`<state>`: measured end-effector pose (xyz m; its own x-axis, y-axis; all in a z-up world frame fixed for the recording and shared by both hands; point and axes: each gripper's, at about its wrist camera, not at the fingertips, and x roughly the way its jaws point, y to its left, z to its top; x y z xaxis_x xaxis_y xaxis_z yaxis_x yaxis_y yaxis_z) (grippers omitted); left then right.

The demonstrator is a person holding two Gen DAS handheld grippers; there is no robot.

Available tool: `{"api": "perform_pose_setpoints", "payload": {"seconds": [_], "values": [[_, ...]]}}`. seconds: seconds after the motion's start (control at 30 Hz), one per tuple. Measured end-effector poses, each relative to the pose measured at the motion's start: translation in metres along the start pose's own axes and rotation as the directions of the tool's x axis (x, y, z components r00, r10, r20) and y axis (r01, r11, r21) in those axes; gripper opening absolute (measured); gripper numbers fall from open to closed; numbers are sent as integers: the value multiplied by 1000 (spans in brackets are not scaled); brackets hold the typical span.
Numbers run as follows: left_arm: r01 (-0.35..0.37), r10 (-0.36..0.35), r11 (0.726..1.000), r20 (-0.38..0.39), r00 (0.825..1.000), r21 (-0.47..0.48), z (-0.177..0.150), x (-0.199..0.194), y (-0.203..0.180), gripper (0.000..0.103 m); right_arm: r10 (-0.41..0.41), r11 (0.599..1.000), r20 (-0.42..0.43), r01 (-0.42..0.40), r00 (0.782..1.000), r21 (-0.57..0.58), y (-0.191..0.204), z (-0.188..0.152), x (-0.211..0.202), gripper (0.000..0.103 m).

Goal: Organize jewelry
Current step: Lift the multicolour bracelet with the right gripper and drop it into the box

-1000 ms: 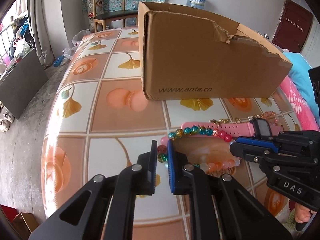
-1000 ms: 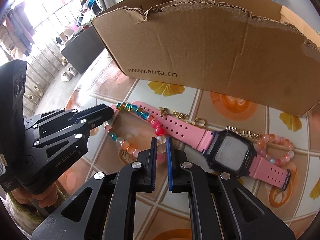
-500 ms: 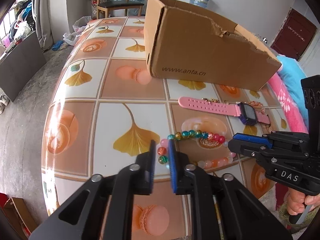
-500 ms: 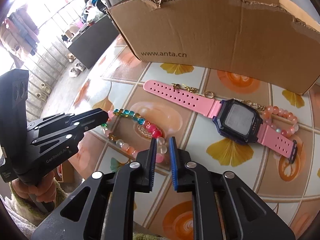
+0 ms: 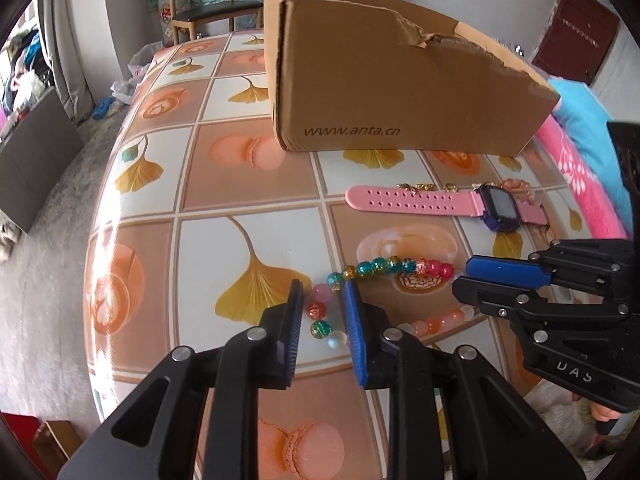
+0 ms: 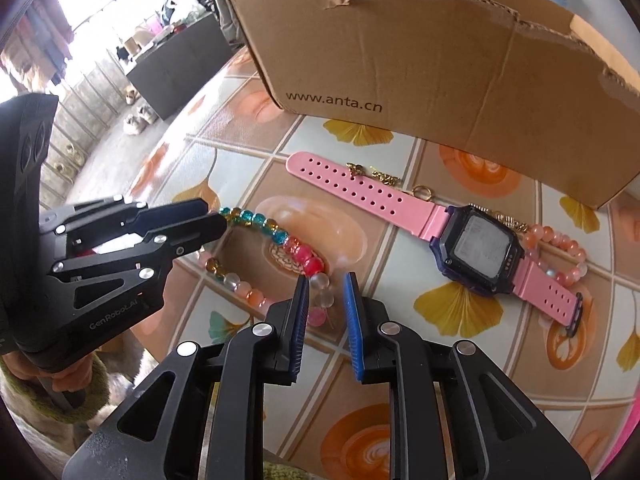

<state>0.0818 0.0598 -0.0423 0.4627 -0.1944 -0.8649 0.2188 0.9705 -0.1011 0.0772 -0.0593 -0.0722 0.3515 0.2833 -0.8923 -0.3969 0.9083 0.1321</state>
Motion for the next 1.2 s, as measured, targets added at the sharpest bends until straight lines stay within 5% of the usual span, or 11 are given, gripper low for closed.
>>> {"api": "perform_pose_setpoints", "payload": {"seconds": [0.33,0.53,0.7,0.9,1.07,1.2], "values": [[-81,78,995,48,996,60,-5,-4,-15,9,-13,1000,31,12,999,11,0,4,0,7],[-78,70,996,141,988,46,7,-49,-21,9,9,1000,138,-11,990,16,-6,7,-48,7],[-69,51,996,289,956,51,44,-103,-29,9,11,1000,274,-3,962,-28,-10,29,-99,7],[-57,11,993,410,912,100,123,-131,-32,9,15,997,359,11,933,-72,-40,102,-133,7],[-41,1,992,316,949,121,203,-84,-20,9,69,997,220,-58,973,-57,-80,183,-91,7],[-107,76,979,177,981,174,250,-18,-17,9,98,995,65,-97,993,-20,-106,228,-39,7]]}}
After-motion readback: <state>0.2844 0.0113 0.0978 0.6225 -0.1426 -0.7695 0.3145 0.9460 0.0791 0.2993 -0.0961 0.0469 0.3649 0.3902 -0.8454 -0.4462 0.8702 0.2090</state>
